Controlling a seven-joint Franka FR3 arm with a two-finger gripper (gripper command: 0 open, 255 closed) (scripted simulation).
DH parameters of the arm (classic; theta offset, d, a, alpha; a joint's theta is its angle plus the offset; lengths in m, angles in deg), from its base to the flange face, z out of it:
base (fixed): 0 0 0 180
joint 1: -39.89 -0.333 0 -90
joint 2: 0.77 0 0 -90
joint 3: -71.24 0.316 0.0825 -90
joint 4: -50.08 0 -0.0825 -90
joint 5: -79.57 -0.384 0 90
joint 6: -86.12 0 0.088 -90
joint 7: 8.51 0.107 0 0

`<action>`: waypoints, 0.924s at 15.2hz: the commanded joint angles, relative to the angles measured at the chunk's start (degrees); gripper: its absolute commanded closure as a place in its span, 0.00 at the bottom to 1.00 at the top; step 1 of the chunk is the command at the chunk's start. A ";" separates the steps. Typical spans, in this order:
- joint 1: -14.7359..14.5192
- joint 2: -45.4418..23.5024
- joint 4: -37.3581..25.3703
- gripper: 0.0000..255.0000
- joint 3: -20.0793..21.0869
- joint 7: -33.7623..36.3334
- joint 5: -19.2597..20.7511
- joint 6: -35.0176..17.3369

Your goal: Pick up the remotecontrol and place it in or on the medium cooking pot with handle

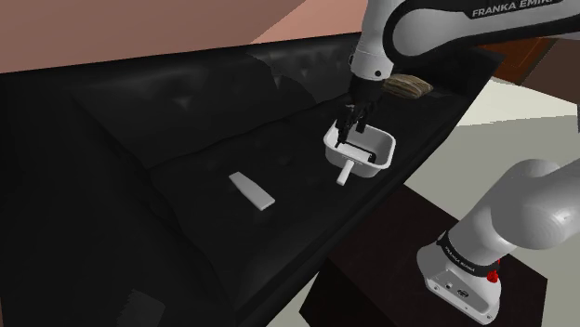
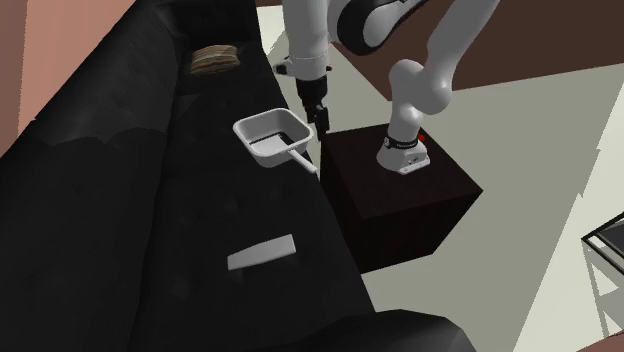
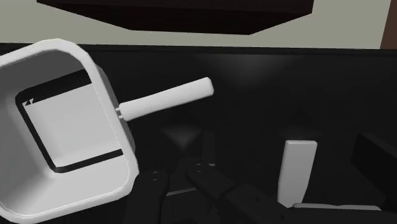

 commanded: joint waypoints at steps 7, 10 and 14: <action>-0.51 -17.27 -5.36 0.00 4.75 6.40 2.36 -12.07; -0.88 -24.25 -8.87 0.00 5.85 9.28 4.59 -15.35; -2.00 -33.66 -14.62 0.00 6.40 13.29 8.28 -18.58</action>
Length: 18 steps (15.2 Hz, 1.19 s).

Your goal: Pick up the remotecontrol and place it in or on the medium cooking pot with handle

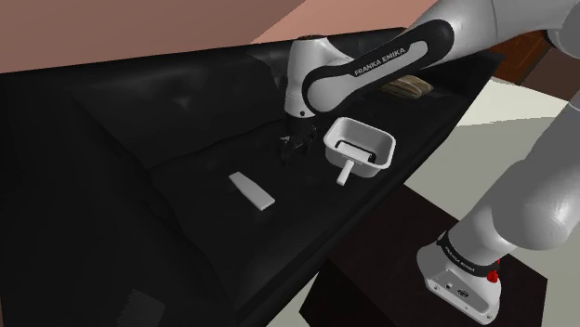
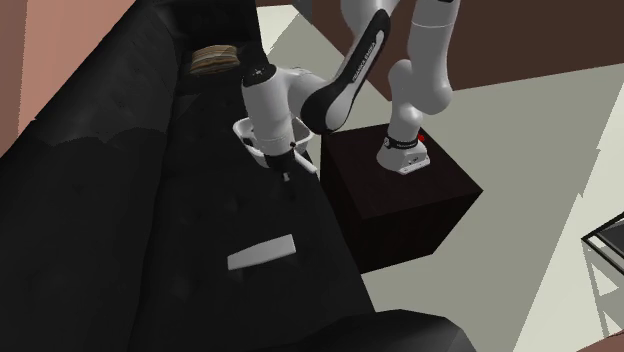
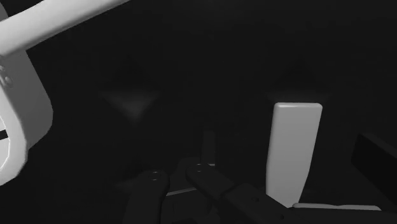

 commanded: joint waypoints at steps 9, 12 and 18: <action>-5.34 -23.38 -18.68 0.00 -1.93 8.01 8.40 -3.52; -7.36 -30.44 -26.12 0.00 -2.96 9.39 9.95 -2.90; -9.37 -38.31 -33.50 0.00 -4.13 10.38 11.22 -3.26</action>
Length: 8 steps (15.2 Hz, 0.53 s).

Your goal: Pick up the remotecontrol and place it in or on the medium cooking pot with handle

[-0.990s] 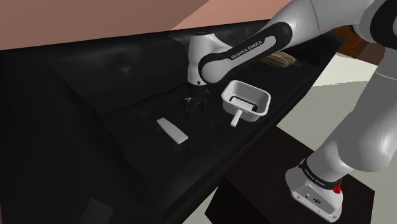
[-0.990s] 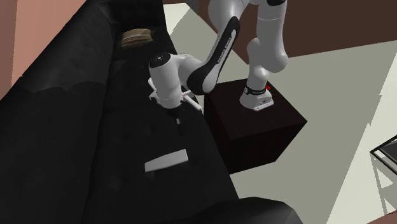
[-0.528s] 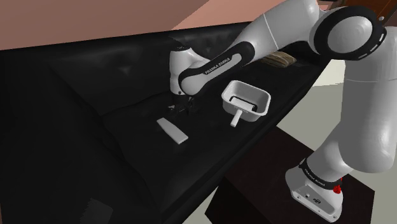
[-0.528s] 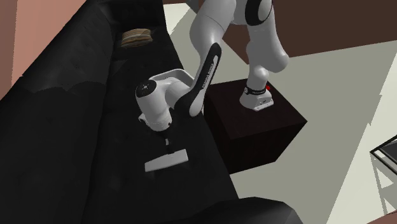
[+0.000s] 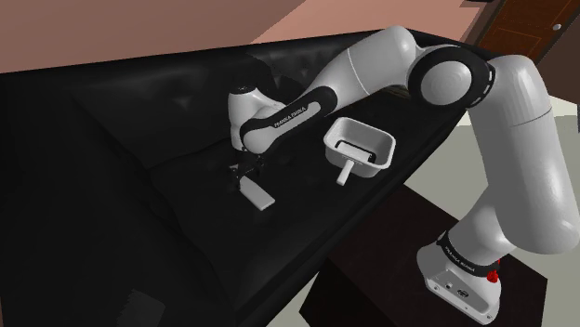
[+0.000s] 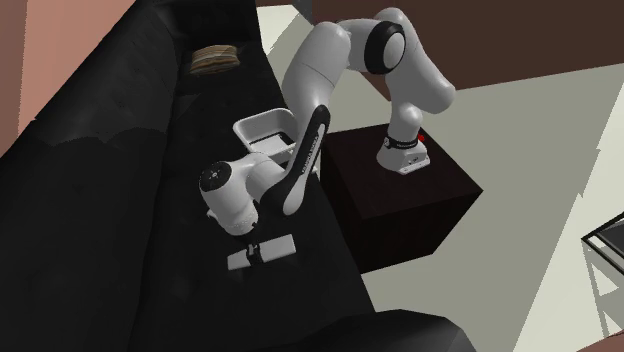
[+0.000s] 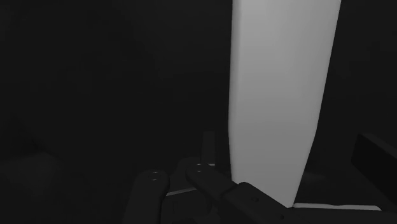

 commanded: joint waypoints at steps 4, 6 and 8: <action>-0.42 -2.71 -0.06 0.00 -0.52 0.38 0.57 -2.68; -0.46 -3.01 -0.08 0.00 -0.58 0.41 0.63 -2.96; -0.46 -3.01 -0.08 0.00 -0.58 0.41 0.62 -2.95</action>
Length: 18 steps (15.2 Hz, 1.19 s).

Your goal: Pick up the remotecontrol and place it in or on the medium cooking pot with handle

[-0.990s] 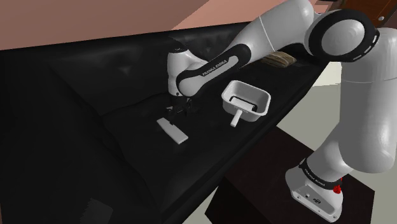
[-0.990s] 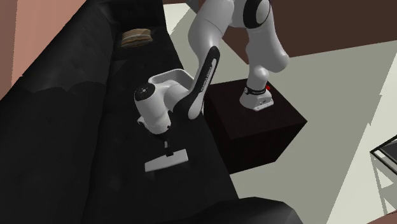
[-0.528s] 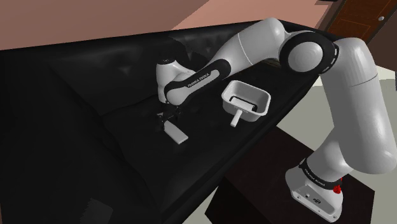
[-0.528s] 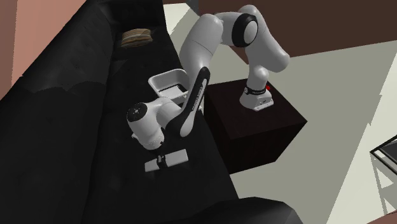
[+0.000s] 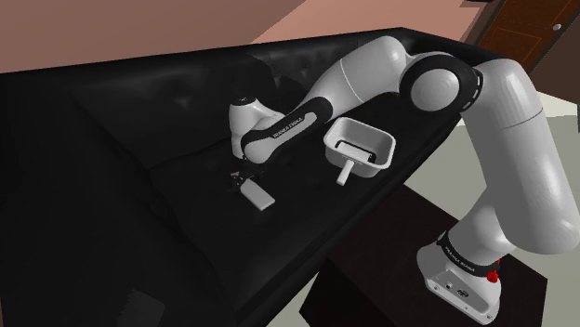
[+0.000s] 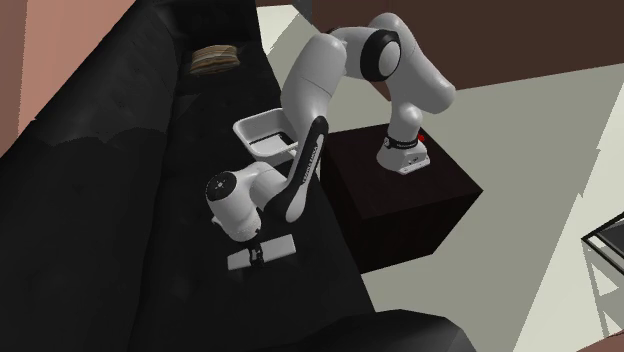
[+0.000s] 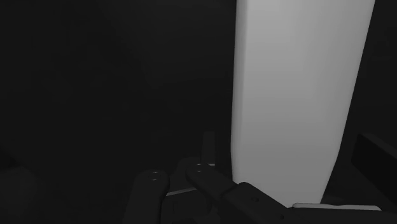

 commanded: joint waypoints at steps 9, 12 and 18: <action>0.00 -0.04 0.00 1.00 -0.01 -0.01 0.01 -0.05; 0.00 -0.04 -0.01 1.00 -0.01 -0.01 0.01 -0.05; 0.30 2.27 0.62 1.00 0.40 -0.15 -0.40 1.62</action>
